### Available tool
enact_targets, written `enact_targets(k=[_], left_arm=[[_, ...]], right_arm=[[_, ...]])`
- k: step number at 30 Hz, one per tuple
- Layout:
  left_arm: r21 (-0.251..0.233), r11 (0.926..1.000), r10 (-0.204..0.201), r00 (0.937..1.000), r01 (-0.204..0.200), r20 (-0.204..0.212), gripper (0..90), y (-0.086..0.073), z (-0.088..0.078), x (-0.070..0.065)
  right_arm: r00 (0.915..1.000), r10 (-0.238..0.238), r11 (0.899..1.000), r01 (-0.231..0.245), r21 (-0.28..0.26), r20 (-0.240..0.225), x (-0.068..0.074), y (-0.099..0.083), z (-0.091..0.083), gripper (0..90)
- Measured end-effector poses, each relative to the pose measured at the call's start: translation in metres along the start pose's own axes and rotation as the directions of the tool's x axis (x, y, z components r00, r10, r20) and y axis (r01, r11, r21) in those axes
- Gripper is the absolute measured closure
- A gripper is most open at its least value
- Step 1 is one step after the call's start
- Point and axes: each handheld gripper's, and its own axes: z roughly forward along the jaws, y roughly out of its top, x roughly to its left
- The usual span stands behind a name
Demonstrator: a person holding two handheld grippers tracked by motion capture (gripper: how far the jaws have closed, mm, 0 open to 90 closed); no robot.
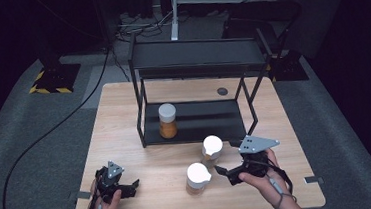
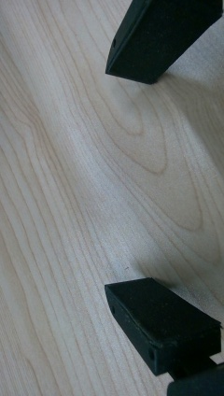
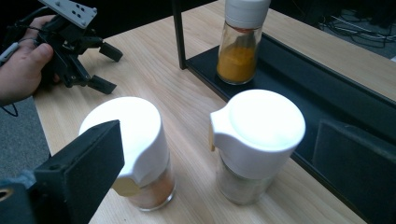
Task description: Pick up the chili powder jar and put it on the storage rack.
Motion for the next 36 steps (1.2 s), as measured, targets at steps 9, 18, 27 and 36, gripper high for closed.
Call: enact_targets(k=[9, 18, 27, 36], left_arm=[[0.000, 1.0000, 0.000, 1.0000, 0.000, 0.000, 0.0, 0.000, 0.000, 0.000], [0.000, 1.0000, 0.000, 1.0000, 0.000, 0.000, 0.0, 0.000, 0.000, 0.000], [0.000, 1.0000, 0.000, 1.0000, 0.000, 0.000, 0.0, 0.000, 0.000, 0.000], [0.000, 1.0000, 0.000, 1.0000, 0.000, 0.000, 0.0, 0.000, 0.000, 0.000]], right_arm=[[0.9998, -0.009, 1.000, 0.008, -0.015, -0.020, 0.009, 0.004, 0.004, 1.9], [0.9992, -0.012, 1.000, 0.011, -0.022, -0.037, 0.017, 0.005, 0.012, 2.3], [0.9987, -0.016, 1.000, 0.015, -0.024, -0.048, 0.024, 0.006, 0.019, 2.5], [0.9983, -0.021, 1.000, 0.021, -0.016, -0.054, 0.029, 0.003, 0.027, 2.6]])
